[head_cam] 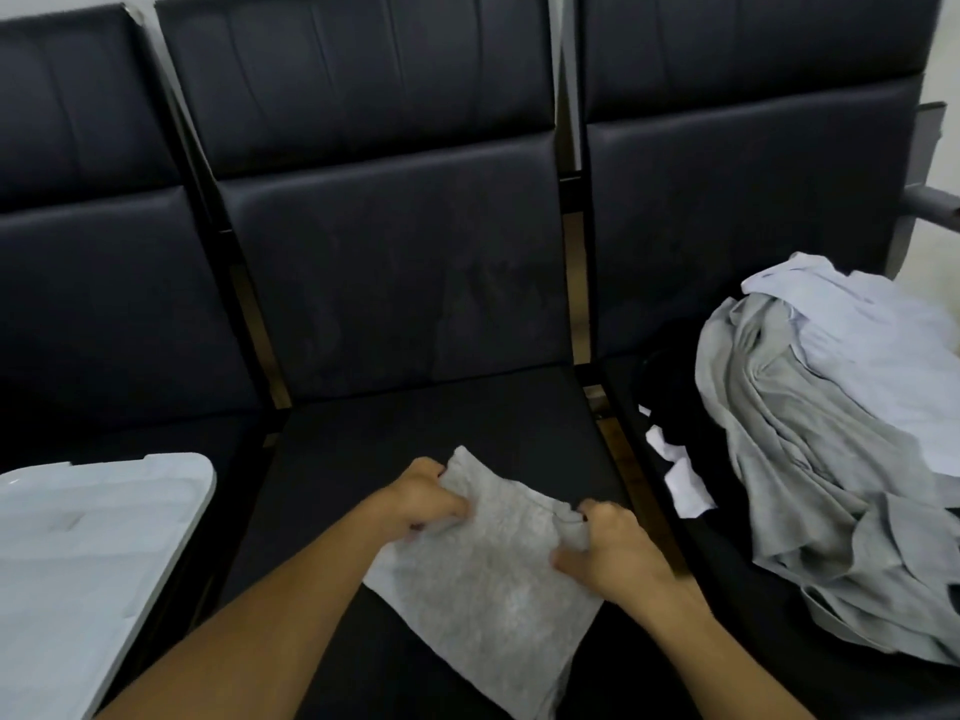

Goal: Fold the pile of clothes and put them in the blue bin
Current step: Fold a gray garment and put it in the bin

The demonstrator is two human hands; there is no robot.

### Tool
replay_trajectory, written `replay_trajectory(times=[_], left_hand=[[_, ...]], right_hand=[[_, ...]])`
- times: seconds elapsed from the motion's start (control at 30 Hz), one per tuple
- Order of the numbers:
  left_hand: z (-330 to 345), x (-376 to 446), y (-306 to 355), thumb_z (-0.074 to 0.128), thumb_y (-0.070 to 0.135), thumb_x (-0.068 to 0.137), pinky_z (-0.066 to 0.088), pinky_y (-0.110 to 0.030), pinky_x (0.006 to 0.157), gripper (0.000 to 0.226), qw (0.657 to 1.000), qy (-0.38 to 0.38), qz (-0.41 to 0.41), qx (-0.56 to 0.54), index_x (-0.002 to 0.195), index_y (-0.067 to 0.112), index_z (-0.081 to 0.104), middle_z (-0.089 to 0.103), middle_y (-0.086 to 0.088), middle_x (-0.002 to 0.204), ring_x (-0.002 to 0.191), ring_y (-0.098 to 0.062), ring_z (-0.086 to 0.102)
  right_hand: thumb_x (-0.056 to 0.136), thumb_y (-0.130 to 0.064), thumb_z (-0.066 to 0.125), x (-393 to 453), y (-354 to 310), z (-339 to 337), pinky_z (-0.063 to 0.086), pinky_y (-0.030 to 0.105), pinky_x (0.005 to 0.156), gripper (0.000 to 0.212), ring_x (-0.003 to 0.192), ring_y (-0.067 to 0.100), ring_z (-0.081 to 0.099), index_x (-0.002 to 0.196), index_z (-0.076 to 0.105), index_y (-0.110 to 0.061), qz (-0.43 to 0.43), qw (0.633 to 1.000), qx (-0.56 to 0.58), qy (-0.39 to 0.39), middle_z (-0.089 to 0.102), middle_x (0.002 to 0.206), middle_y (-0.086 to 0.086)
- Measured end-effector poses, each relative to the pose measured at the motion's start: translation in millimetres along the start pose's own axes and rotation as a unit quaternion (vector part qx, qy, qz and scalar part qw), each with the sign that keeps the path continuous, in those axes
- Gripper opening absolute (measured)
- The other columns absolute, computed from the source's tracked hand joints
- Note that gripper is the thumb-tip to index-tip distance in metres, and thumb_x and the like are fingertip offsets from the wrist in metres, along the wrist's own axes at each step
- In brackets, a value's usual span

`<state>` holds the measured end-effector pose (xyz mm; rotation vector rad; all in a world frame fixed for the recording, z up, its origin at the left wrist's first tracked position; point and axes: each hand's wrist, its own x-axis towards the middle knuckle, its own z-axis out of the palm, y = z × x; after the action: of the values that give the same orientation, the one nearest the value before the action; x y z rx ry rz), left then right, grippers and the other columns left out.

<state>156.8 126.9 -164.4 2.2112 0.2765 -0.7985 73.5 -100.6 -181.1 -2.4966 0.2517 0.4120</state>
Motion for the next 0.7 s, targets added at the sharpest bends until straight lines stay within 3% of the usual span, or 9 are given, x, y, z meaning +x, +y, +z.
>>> replay_trajectory(times=[0.07,0.13,0.2,0.3,0.37,0.43,0.53,0.63,0.7], left_hand=[[-17,-20,-11,0.088,0.030,0.067,0.055,-0.043,0.095,0.060,0.995,-0.041,0.043,-0.085,0.121,0.021,0.064,0.070,-0.001,0.117,0.107,-0.019,0.069],[-34,-58,-28,0.088,0.020,0.070,0.053,-0.043,0.098,0.052,0.983,-0.039,0.100,-0.151,0.118,0.017,0.067,0.072,-0.002,0.115,0.109,-0.018,0.068],[-52,-104,-50,0.087,0.011,0.072,0.056,-0.036,0.087,0.036,0.970,0.021,0.158,-0.184,0.102,0.010,0.067,0.073,-0.004,0.102,0.100,-0.018,0.070],[-83,-180,-92,0.088,0.010,0.067,0.053,-0.026,0.066,0.030,0.941,0.150,0.226,-0.204,0.081,0.008,0.061,0.066,-0.006,0.078,0.076,-0.018,0.065],[-102,-240,-130,0.087,0.011,0.067,0.047,-0.021,0.058,0.028,0.920,0.235,0.242,-0.197,0.076,0.007,0.062,0.063,-0.006,0.072,0.069,-0.015,0.058],[-117,-297,-173,0.089,0.009,0.069,0.047,-0.022,0.057,0.024,0.907,0.304,0.237,-0.169,0.074,0.011,0.066,0.064,-0.006,0.070,0.066,-0.014,0.058],[-125,-380,-238,0.084,0.011,0.069,0.050,-0.022,0.059,0.015,0.885,0.379,0.215,-0.166,0.078,0.010,0.071,0.069,-0.008,0.074,0.067,-0.015,0.062],[-120,-454,-298,0.079,0.014,0.070,0.048,-0.020,0.055,0.022,0.858,0.440,0.174,-0.199,0.081,-0.002,0.070,0.068,-0.014,0.073,0.064,-0.014,0.061],[-107,-506,-339,0.074,0.018,0.077,0.050,-0.020,0.053,0.019,0.853,0.460,0.130,-0.210,0.080,-0.001,0.071,0.069,-0.009,0.071,0.063,-0.014,0.064]], right_hand=[[0.080,-0.032,0.070,-1,-7,-3,0.053,0.033,0.068,0.026,0.084,0.019,0.060,0.070,0.050,-0.018,-0.029,0.999,0.037,-0.005,0.057,0.095,0.002],[0.078,-0.025,0.069,-16,-29,-14,0.046,0.031,0.055,0.026,0.066,0.015,0.057,0.065,0.050,-0.014,-0.085,0.990,0.112,-0.017,0.059,0.076,0.000],[0.077,-0.019,0.071,-36,-56,-23,0.044,0.032,0.054,0.018,0.060,0.015,0.057,0.069,0.056,-0.015,-0.149,0.972,0.177,-0.043,0.060,0.067,-0.001],[0.081,-0.024,0.075,-74,-105,-26,0.055,0.033,0.066,0.011,0.076,0.015,0.066,0.083,0.065,-0.029,-0.271,0.938,0.212,-0.038,0.068,0.081,-0.005],[0.082,-0.032,0.075,-104,-142,-20,0.058,0.033,0.081,0.026,0.095,0.007,0.066,0.107,0.069,-0.037,-0.352,0.915,0.194,-0.031,0.071,0.096,-0.014],[0.085,-0.024,0.072,-135,-183,-9,0.059,0.035,0.081,0.029,0.096,0.006,0.068,0.111,0.073,-0.037,-0.415,0.894,0.164,-0.046,0.074,0.097,-0.015],[0.087,-0.016,0.072,-182,-250,19,0.058,0.043,0.072,0.013,0.079,0.019,0.070,0.092,0.079,-0.025,-0.491,0.858,0.115,-0.100,0.075,0.081,-0.003],[0.085,-0.019,0.076,-226,-306,60,0.052,0.031,0.063,0.004,0.067,0.010,0.062,0.085,0.078,-0.022,-0.551,0.812,0.060,-0.182,0.071,0.074,-0.004],[0.085,-0.022,0.077,-259,-341,98,0.049,0.026,0.062,0.001,0.068,0.005,0.059,0.084,0.076,-0.022,-0.568,0.785,0.002,-0.248,0.069,0.075,-0.005]])
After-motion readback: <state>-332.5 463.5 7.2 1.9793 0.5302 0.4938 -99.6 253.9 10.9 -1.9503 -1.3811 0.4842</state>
